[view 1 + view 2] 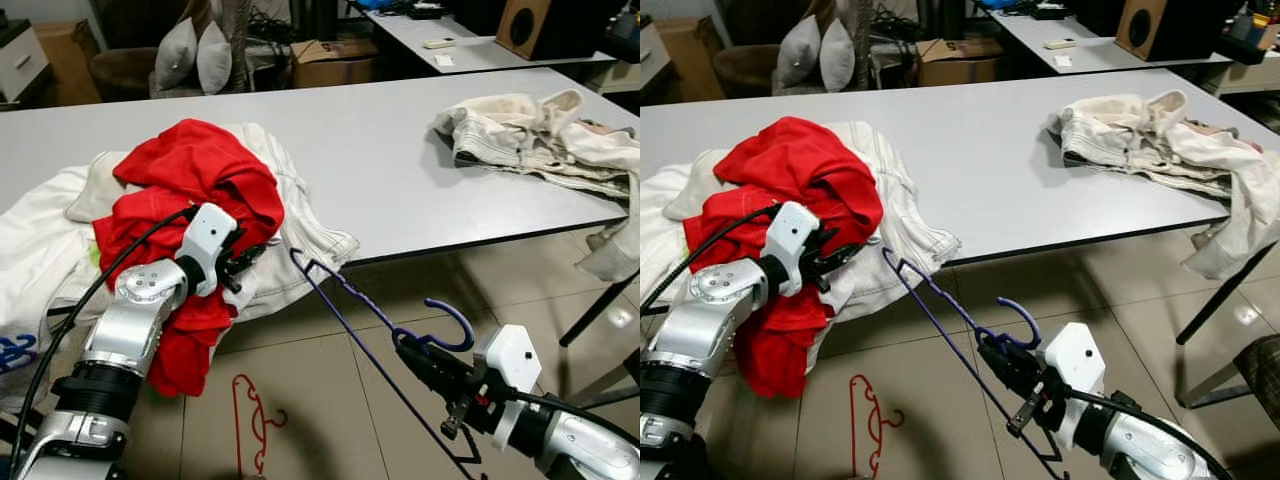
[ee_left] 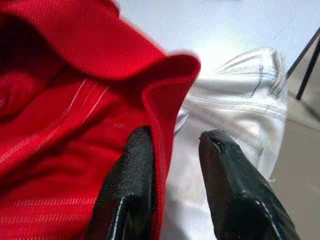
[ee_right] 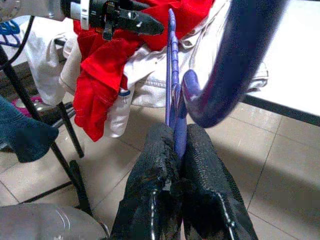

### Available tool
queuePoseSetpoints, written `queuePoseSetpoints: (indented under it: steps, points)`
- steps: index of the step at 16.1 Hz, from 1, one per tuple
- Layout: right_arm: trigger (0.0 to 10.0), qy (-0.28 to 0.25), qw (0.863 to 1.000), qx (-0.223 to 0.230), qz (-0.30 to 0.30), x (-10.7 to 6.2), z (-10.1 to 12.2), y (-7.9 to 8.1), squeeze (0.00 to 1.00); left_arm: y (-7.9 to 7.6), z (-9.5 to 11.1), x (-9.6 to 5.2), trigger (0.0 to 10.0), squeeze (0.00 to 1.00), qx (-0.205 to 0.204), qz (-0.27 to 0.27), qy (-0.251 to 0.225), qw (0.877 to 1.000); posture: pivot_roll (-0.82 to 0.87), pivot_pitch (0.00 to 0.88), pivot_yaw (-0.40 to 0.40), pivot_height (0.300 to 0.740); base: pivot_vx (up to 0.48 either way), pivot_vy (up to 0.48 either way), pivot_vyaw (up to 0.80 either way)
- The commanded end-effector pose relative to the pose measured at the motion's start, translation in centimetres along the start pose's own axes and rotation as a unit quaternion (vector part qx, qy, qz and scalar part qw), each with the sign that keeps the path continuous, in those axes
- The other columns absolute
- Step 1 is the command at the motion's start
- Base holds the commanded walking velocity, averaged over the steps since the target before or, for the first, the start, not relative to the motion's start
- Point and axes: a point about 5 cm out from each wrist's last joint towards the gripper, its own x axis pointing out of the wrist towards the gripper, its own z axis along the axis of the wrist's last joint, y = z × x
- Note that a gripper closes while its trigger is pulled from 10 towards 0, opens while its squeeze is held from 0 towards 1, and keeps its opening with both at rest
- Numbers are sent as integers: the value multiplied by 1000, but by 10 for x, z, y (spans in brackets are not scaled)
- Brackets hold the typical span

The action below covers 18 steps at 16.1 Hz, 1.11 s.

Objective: Hang hanger

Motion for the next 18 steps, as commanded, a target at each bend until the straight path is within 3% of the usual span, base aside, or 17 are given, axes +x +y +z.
queuePoseSetpoints:
  steps: [1,11,18]
  points:
    - [10000,-4,1000,-4,11,0,5,1,0,2,-6,-3,0,0,3,10,20,1000,-49,15,23,740,0,0,0]
    - [10000,2,1000,-5,15,-2,4,0,0,0,6,2,0,0,-31,2,-11,999,-51,20,24,740,0,0,0]
    - [10000,5,1000,-1,10,-4,2,0,0,9,18,-2,0,0,-75,26,-47,996,-51,23,19,740,0,0,0]
